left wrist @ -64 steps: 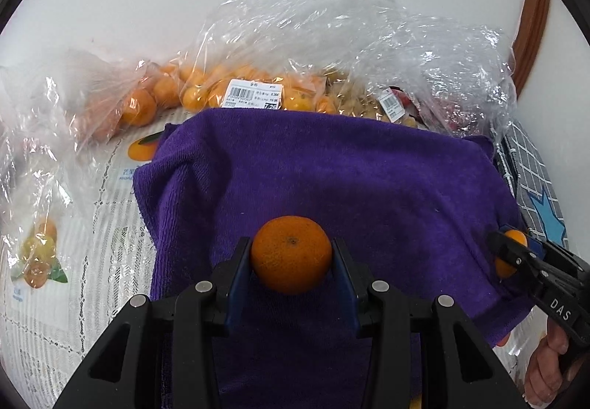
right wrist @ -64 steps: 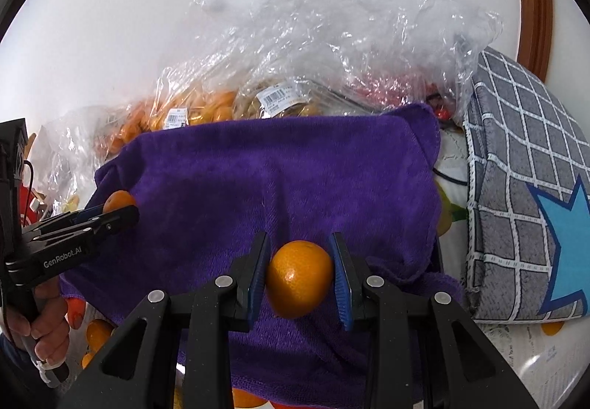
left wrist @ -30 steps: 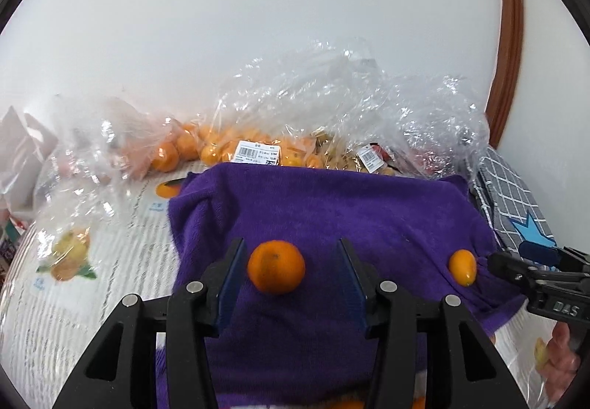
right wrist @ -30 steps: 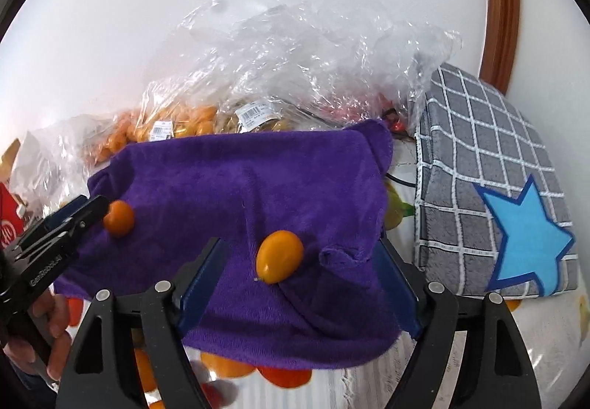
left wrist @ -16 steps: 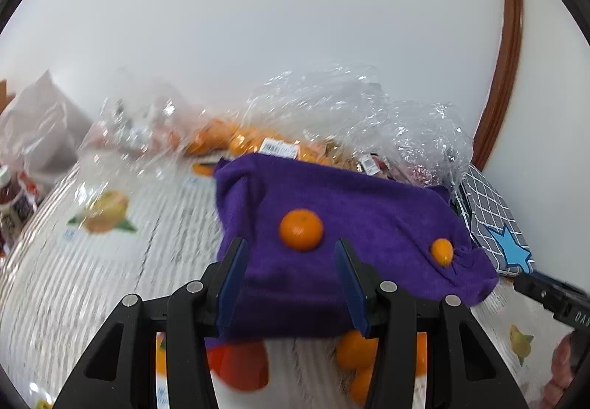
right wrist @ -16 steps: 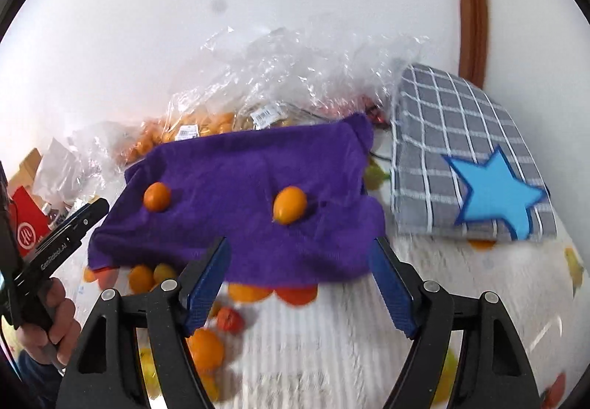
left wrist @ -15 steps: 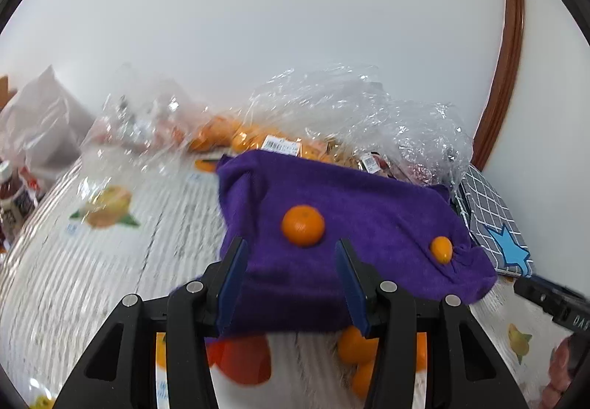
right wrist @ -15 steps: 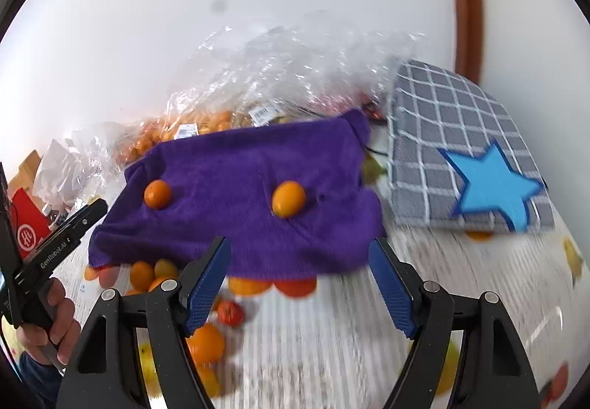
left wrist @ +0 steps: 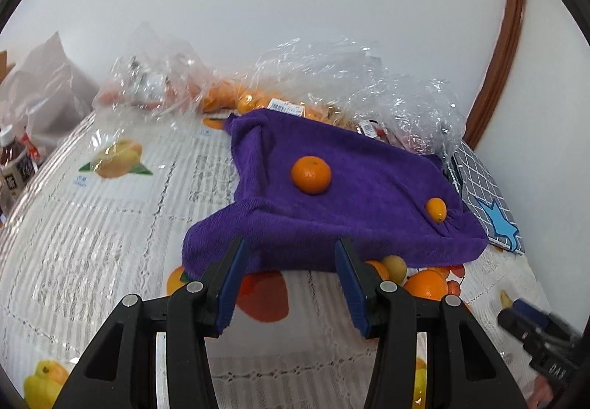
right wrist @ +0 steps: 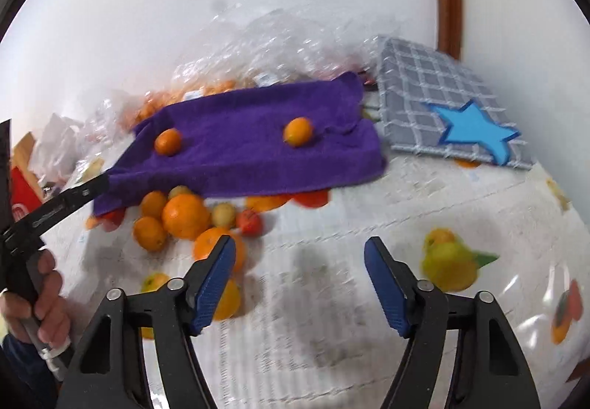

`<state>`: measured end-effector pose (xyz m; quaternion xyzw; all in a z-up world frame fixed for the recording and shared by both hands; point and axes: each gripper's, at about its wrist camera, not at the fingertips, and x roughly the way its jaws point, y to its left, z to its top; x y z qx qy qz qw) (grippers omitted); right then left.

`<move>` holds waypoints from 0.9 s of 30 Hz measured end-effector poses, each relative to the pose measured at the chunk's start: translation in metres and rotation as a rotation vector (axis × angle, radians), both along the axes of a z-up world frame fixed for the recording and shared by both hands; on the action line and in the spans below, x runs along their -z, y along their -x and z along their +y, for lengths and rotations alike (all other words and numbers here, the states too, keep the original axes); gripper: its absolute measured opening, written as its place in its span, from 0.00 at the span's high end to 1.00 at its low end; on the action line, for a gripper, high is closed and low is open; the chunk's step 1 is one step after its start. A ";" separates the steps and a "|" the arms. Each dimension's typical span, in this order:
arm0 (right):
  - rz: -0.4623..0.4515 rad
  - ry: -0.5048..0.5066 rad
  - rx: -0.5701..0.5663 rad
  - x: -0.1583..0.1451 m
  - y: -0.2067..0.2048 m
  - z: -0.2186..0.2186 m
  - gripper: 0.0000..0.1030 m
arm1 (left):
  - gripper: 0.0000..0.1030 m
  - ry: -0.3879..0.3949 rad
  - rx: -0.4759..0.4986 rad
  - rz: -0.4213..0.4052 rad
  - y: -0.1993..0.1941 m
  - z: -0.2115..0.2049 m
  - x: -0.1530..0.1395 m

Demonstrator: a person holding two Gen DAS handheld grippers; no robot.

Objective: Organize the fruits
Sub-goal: 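Move the right gripper back to the loose fruit and grasp an orange, then grasp an orange with the left gripper while the right gripper holds its orange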

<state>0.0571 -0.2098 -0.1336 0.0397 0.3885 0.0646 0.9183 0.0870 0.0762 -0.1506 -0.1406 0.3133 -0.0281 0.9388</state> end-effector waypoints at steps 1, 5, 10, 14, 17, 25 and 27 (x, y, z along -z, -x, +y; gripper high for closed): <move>0.009 -0.020 -0.016 0.001 0.001 0.002 0.39 | 0.55 0.009 -0.010 0.005 0.001 0.002 0.001; 0.073 -0.093 -0.124 0.012 0.002 0.019 0.39 | 0.56 0.020 -0.025 0.010 0.003 0.007 0.002; 0.118 0.015 -0.170 0.031 0.002 0.047 0.61 | 0.57 0.004 -0.003 0.001 0.006 0.002 0.000; 0.110 0.031 -0.180 0.028 0.004 0.043 0.66 | 0.65 0.008 0.036 -0.002 0.009 -0.003 -0.001; 0.080 0.052 -0.157 0.025 0.004 0.024 0.66 | 0.65 0.008 0.086 0.007 0.009 -0.010 -0.001; 0.099 0.011 -0.070 0.029 -0.016 -0.023 0.66 | 0.65 -0.012 0.246 0.057 0.008 -0.040 0.005; 0.096 -0.024 -0.068 0.029 -0.018 -0.027 0.66 | 0.65 0.001 0.275 0.076 0.006 -0.046 0.008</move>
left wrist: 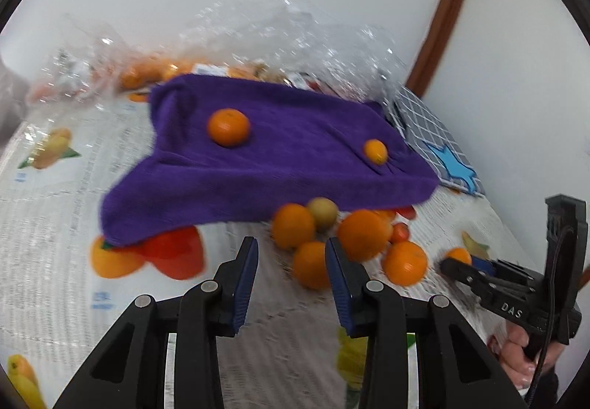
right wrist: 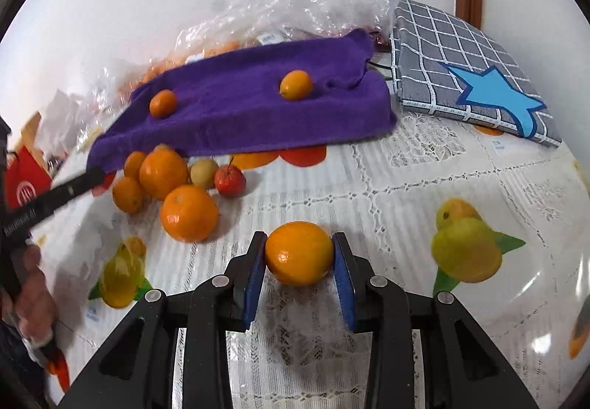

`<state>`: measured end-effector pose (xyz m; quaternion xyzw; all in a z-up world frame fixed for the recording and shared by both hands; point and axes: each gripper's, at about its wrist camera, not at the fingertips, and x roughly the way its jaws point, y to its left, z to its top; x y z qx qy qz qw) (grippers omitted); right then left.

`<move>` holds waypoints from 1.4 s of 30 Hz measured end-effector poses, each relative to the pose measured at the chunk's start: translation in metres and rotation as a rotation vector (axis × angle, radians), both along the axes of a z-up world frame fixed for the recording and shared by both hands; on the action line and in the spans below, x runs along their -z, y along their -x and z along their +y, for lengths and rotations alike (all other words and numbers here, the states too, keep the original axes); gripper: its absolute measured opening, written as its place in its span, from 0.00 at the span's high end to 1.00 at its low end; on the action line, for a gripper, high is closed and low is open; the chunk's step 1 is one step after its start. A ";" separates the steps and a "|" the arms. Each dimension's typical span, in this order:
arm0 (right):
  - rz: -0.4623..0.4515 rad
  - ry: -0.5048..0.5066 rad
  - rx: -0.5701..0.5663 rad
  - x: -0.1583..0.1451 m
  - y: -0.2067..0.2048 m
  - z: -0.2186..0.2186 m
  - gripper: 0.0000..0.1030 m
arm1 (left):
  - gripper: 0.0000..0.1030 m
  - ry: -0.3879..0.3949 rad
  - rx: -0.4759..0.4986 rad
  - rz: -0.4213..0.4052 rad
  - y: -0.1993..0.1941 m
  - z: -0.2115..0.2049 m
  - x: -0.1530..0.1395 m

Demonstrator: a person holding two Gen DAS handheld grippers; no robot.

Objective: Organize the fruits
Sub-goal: 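Grasp an orange with the left gripper while the right gripper holds its orange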

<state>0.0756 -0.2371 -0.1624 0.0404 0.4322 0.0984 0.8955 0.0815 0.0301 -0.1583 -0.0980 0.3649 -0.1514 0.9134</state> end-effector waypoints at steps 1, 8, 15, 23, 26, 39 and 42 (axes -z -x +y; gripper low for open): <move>-0.002 -0.010 -0.003 0.000 0.000 -0.001 0.66 | 0.65 0.000 0.006 0.007 -0.001 -0.003 0.001; 0.010 -0.023 -0.012 0.002 -0.001 0.000 0.66 | 0.65 0.019 0.020 0.041 -0.003 -0.005 0.007; 0.011 -0.024 -0.023 0.002 -0.002 -0.001 0.66 | 0.65 0.048 0.010 0.039 -0.004 -0.001 0.008; 0.013 -0.023 -0.031 0.003 -0.001 0.000 0.66 | 0.65 0.039 0.025 0.035 -0.003 -0.003 0.007; 0.012 -0.026 -0.030 0.003 -0.002 -0.001 0.66 | 0.65 0.038 0.030 0.025 0.000 -0.005 0.005; 0.011 -0.044 -0.028 0.002 -0.001 -0.001 0.66 | 0.64 -0.021 0.037 0.075 -0.009 -0.019 0.010; 0.012 -0.049 -0.028 0.003 -0.001 -0.001 0.66 | 0.62 -0.029 0.037 0.095 -0.017 -0.026 0.014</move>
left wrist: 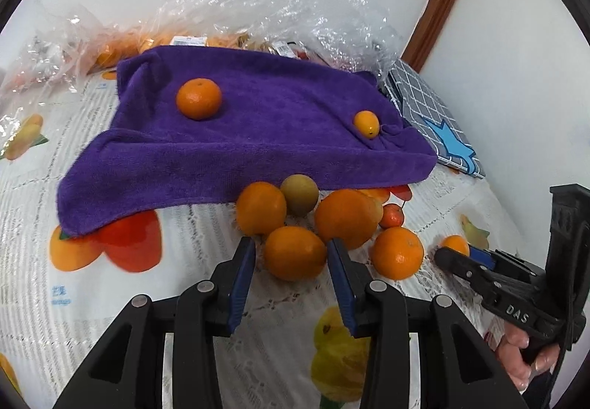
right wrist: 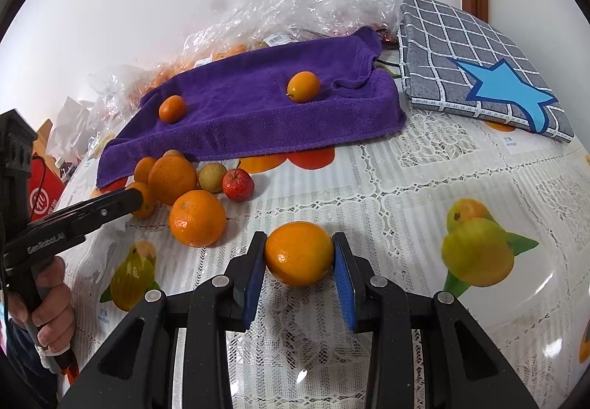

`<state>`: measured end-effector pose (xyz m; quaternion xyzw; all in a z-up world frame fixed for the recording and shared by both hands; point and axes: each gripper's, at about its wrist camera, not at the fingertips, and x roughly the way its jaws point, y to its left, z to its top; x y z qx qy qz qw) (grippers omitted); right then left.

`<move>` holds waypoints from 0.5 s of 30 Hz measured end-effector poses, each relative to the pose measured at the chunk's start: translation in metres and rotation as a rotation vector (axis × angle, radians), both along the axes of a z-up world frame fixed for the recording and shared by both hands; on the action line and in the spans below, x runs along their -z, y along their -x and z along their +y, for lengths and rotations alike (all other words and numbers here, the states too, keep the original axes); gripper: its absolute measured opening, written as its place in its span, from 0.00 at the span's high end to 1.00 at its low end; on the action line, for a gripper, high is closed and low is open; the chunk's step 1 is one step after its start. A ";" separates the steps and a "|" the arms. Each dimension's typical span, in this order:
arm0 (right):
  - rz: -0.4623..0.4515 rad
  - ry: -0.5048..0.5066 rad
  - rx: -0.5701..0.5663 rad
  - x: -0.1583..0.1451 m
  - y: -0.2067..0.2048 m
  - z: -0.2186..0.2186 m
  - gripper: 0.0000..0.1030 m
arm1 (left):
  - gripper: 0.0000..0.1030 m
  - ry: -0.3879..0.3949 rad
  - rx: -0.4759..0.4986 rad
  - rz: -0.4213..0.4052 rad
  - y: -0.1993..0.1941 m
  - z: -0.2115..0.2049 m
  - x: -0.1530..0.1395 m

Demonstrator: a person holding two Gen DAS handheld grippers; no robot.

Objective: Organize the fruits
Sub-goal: 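Grasp an orange with the left gripper while the right gripper holds its orange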

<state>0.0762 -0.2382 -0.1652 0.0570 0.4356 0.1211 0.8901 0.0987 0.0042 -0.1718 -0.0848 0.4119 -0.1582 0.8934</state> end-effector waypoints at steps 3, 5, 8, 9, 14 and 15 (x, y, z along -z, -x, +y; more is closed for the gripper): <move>0.002 -0.002 -0.004 0.001 0.000 0.000 0.66 | 0.61 -0.018 0.003 -0.008 -0.001 -0.006 0.000; 0.003 -0.002 -0.004 0.001 0.000 0.001 0.66 | 0.66 0.002 0.002 -0.005 -0.001 -0.003 0.001; 0.003 -0.002 -0.010 0.001 0.000 0.002 0.66 | 0.67 0.019 -0.012 -0.011 0.001 0.001 0.001; 0.004 -0.004 -0.016 0.001 0.000 0.002 0.66 | 0.67 0.025 -0.016 -0.018 0.002 0.002 0.000; -0.002 -0.036 -0.037 -0.001 0.002 0.000 0.66 | 0.67 0.052 -0.045 -0.079 0.011 0.011 -0.010; -0.005 -0.045 -0.038 -0.001 0.002 -0.001 0.66 | 0.67 0.054 -0.053 -0.088 0.012 0.013 -0.012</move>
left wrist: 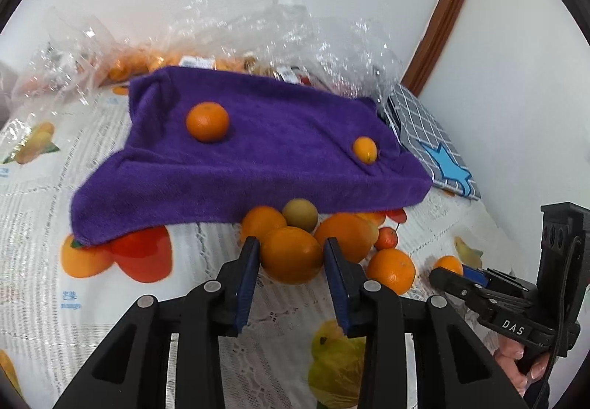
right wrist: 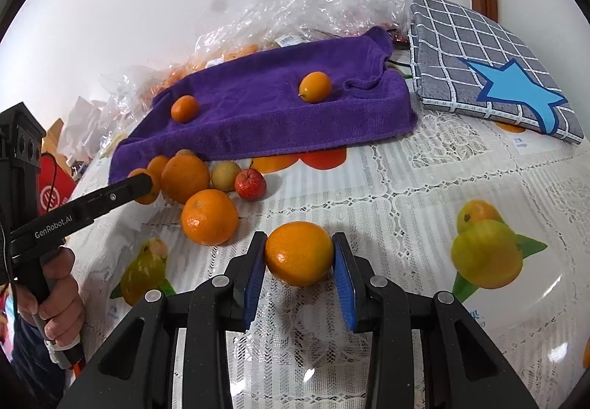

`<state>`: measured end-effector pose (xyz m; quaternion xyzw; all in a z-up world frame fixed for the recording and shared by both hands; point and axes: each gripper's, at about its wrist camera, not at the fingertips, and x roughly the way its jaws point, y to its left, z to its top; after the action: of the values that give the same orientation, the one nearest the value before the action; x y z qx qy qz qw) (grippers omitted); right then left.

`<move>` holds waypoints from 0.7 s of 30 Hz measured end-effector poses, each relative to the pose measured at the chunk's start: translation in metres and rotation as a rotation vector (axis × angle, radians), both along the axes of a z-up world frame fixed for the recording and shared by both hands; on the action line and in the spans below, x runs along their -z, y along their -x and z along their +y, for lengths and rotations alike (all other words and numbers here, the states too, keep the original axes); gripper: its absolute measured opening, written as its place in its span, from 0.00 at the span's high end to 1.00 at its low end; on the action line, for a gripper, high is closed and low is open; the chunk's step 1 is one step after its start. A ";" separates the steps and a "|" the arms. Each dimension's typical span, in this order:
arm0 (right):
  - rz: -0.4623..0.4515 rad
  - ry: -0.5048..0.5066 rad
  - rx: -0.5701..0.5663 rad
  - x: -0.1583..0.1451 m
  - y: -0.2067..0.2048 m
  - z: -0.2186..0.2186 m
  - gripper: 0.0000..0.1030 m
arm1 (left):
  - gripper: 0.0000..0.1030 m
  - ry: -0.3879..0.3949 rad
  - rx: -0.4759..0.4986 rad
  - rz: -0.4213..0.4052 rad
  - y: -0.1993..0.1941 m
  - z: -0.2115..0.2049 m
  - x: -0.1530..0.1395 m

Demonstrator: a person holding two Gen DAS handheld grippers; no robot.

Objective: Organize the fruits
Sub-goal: 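Grasp an orange with the left gripper while the right gripper holds its orange, then carry the orange over the towel with the left gripper while the right releases its orange onto it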

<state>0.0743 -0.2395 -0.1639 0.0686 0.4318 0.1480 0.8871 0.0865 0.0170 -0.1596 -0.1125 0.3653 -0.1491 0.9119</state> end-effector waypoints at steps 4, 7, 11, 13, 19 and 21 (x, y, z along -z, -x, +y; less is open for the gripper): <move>-0.027 -0.002 0.009 -0.011 -0.003 -0.002 0.66 | 0.67 0.017 -0.043 -0.028 0.001 0.010 -0.009; -0.082 0.019 -0.004 -0.034 -0.011 0.000 0.66 | 0.67 -0.008 -0.075 -0.053 -0.001 0.016 -0.019; -0.159 0.046 -0.021 -0.061 -0.026 0.003 0.66 | 0.67 -0.021 -0.119 -0.084 -0.012 0.024 -0.038; -0.195 0.048 -0.023 -0.075 -0.041 0.005 0.66 | 0.67 -0.028 -0.140 -0.105 -0.021 0.026 -0.048; -0.248 0.016 -0.028 -0.094 -0.089 0.010 0.66 | 0.67 -0.005 -0.237 -0.158 -0.050 0.039 -0.062; -0.245 0.010 -0.023 -0.090 -0.104 0.012 0.66 | 0.67 0.007 -0.272 -0.159 -0.060 0.042 -0.056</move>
<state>0.1782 -0.2271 -0.0737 0.0406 0.3218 0.1633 0.9317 0.1461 0.0594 -0.1032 -0.1518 0.2730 -0.0339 0.9494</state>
